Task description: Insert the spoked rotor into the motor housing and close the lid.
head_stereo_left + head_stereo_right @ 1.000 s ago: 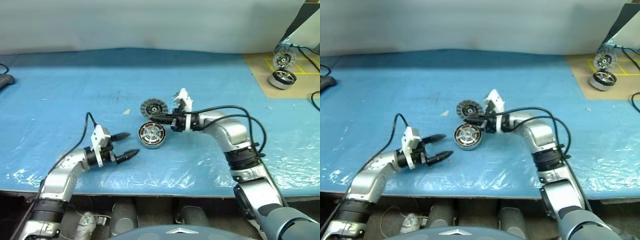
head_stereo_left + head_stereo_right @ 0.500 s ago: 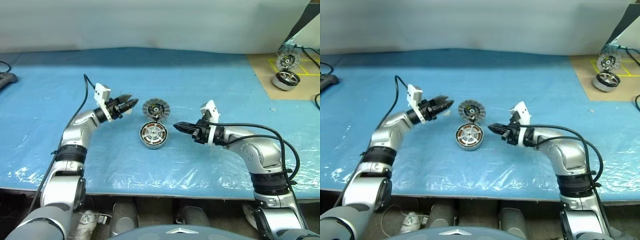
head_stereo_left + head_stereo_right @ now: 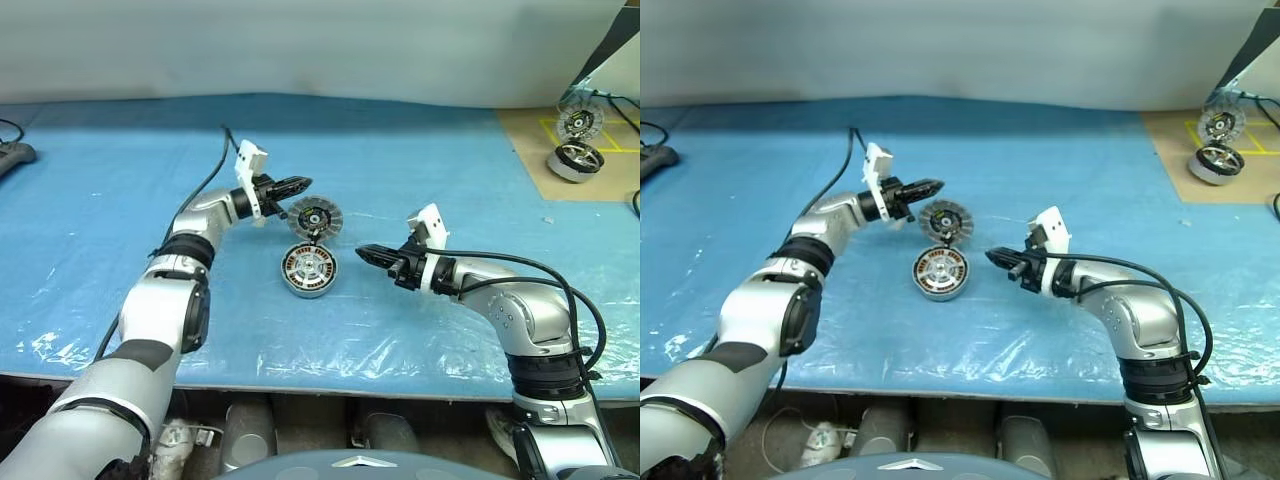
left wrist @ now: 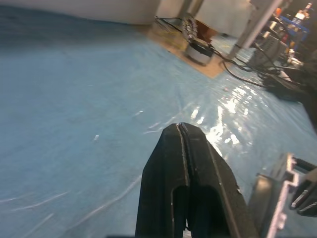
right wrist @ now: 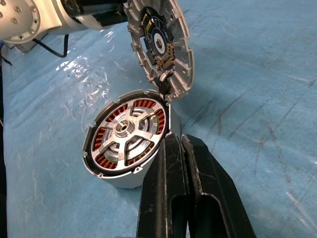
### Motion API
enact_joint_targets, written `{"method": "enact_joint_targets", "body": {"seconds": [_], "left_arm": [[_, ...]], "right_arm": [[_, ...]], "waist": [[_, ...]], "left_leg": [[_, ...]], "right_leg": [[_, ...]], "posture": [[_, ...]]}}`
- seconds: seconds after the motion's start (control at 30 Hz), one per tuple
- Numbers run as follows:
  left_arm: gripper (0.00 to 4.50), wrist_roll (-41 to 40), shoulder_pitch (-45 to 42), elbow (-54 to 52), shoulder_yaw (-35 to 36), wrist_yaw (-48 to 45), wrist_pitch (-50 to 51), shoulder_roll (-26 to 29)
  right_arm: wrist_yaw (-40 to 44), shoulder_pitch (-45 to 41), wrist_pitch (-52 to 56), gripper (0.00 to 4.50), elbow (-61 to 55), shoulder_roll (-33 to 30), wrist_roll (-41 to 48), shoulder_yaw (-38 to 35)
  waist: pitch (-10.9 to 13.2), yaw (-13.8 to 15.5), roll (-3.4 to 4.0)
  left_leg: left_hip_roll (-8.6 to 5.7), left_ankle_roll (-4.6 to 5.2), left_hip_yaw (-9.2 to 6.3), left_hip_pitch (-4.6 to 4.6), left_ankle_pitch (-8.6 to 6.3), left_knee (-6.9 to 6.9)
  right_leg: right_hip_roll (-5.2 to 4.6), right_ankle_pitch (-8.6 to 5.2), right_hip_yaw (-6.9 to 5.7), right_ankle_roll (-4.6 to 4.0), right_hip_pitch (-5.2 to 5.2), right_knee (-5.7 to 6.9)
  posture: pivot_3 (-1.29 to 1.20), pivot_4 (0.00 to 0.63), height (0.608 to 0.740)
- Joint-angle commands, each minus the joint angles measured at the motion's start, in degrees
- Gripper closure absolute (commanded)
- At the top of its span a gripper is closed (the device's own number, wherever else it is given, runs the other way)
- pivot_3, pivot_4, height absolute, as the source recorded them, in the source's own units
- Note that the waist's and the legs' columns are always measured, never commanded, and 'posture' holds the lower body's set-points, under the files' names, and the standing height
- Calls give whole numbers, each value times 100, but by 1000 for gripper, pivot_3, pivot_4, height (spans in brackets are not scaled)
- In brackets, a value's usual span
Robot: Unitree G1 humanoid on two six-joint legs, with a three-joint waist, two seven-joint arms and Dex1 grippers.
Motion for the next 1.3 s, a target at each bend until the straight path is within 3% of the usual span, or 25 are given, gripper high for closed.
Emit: {"method": "enact_joint_targets", "body": {"seconds": [0.03,0.27,0.43,0.5,0.67,0.8,0.97,1.17,1.3], "left_arm": [[4469,350,-288,116,-197,-636,22,86],[4469,1089,-248,149,-751,-1674,-236,121],[4469,1199,-240,4,-850,-2300,-381,142],[4469,1132,-226,-107,-897,-2377,-393,115],[4469,1052,372,-722,-1811,-2389,-1168,180],[4469,1164,853,-926,-2235,-2389,-2066,290],[4469,1036,1178,-964,-2296,-2389,-2129,417],[4469,-77,958,-1684,-1156,-2159,-408,420],[4500,-696,1437,-3453,-686,-1962,1019,822]], "right_arm": [[-5,-21,-14,4500,-237,-74,197,-120],[-197,260,44,4500,-447,-199,351,-335],[-260,501,117,4500,-662,-343,621,-782],[-204,710,165,4500,-807,-474,796,-1010],[-230,987,144,4500,-831,-784,876,-1291],[-315,879,113,4500,-791,-756,854,-1176],[-383,622,33,4500,-779,-611,791,-839],[-228,161,-42,4500,-1018,-643,846,-412],[99,-252,-300,3508,-1007,-740,626,145]], "waist": [[1,1,-1],[9,21,-9],[16,39,-14],[17,59,-14],[18,96,-15],[19,119,-14],[15,151,-7],[33,141,-5],[43,88,-3]], "left_leg": [[-1,0,0,0,0,-1],[-2,0,-3,-3,0,-5],[-14,0,-4,-5,0,-5],[-21,1,-5,-5,0,-7],[-34,2,-7,-8,0,-9],[-29,2,-9,-4,1,-8],[-32,3,-8,23,1,-4],[-35,4,-7,12,1,-4],[-32,4,-9,-8,2,-6]], "right_leg": [[0,0,0,0,0,-2],[-2,0,-4,0,1,-5],[-16,0,-7,0,2,-7],[-25,0,-11,1,2,-6],[-39,0,-14,3,7,-13],[-36,0,-18,4,7,-5],[-40,-3,-15,4,32,-2],[-45,-14,-15,-12,24,-4],[-40,-3,-17,5,2,1]], "posture": [[0,150,740],[0,150,740],[0,150,740],[0,150,740],[0,150,740],[0,150,740],[0,150,740],[0,150,740],[0,150,740]]}}
